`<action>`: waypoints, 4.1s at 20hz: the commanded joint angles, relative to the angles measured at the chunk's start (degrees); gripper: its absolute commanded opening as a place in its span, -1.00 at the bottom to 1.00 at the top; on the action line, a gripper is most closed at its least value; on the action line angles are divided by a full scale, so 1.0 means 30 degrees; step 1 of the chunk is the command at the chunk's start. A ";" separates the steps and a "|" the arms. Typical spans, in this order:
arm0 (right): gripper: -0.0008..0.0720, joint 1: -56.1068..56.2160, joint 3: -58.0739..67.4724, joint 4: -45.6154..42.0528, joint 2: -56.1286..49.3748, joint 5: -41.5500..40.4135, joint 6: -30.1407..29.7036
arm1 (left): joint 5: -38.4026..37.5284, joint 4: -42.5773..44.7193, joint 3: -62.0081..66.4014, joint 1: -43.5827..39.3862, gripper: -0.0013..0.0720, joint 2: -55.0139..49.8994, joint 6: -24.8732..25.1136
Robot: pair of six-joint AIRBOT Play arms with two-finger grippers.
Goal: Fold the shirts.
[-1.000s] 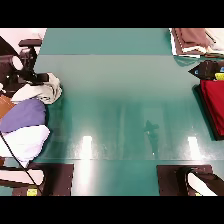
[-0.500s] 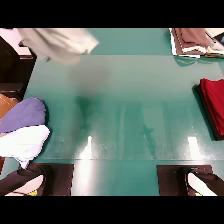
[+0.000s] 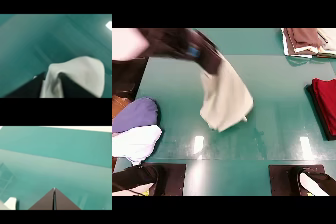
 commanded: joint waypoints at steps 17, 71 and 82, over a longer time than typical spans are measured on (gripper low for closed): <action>-0.91 0.0007 0.0146 0.0015 -0.0277 0.1508 0.0007 | 0.3694 -0.9479 -1.1409 0.8080 0.72 -0.3993 -0.0036; -0.92 0.4845 -0.2703 -0.6717 -0.1253 -0.1275 0.0685 | 0.2062 -0.4138 -0.2907 1.0805 -0.90 0.9865 0.0350; -0.91 0.4845 -0.6433 -0.6696 -0.0561 -0.2222 0.0699 | 0.3854 -0.4131 -0.8881 1.0717 -0.89 0.9857 0.0335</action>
